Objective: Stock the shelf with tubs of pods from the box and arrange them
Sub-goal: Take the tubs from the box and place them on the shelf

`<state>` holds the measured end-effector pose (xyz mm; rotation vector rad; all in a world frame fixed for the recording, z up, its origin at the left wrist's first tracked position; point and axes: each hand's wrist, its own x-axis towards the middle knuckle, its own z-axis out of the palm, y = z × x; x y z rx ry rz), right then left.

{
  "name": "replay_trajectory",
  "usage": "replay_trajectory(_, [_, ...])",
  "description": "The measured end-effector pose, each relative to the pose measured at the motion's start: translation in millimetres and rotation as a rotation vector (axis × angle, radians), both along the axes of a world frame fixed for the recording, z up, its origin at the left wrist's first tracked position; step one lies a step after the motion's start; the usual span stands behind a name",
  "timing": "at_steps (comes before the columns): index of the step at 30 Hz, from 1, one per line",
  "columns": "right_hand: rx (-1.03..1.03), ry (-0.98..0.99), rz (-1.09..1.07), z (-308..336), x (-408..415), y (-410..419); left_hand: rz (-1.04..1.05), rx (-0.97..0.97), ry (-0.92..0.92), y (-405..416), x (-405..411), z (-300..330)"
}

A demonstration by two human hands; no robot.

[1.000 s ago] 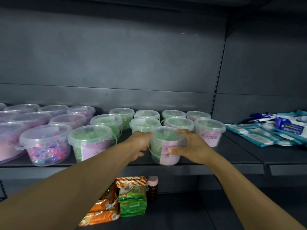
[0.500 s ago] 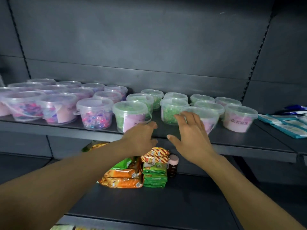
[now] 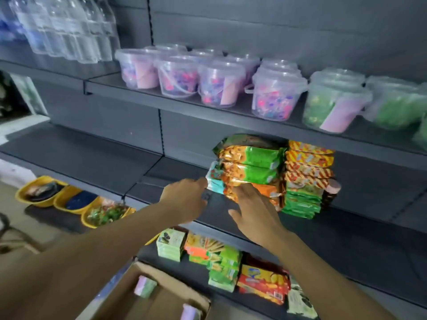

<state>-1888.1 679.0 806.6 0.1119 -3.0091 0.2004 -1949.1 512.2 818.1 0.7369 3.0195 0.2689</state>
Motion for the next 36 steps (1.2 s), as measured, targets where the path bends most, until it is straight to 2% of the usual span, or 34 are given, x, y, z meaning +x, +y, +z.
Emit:
replay_trajectory(6, [-0.037,-0.241,-0.072,-102,-20,-116,0.016,-0.107,-0.198,-136,-33,-100])
replay_trajectory(11, [-0.057,-0.512,-0.156,-194,-13,-174,0.077,-0.16,-0.417,-229,-44,-197])
replay_trajectory(17, [-0.125,-0.745,-0.265,-292,4,-197,0.16,-0.202,-0.616,-283,-30,-307])
replay_trajectory(20, [-0.154,-0.813,-0.345,-342,3,-196,0.245,-0.147,-0.728,-293,-30,-371])
replay_trajectory(25, [-0.212,-0.87,-0.444,-456,-10,-188,0.321,-0.106,-0.866,-292,-41,-488])
replay_trajectory(28, [-0.275,-0.861,-0.518,-532,-23,-184,0.379,-0.021,-0.861,-283,-52,-558])
replay_trajectory(32, [-0.406,-0.787,-0.602,-656,-34,-172,0.421,0.059,-0.834,-265,-79,-655])
replay_trajectory(34, [-0.409,-0.702,-0.624,-698,-40,-171,0.452,0.135,-0.869,-256,-94,-704])
replay_trajectory(36, [-0.416,-0.658,-0.7,-729,-45,-169,0.518,0.103,-0.836,-250,-111,-752])
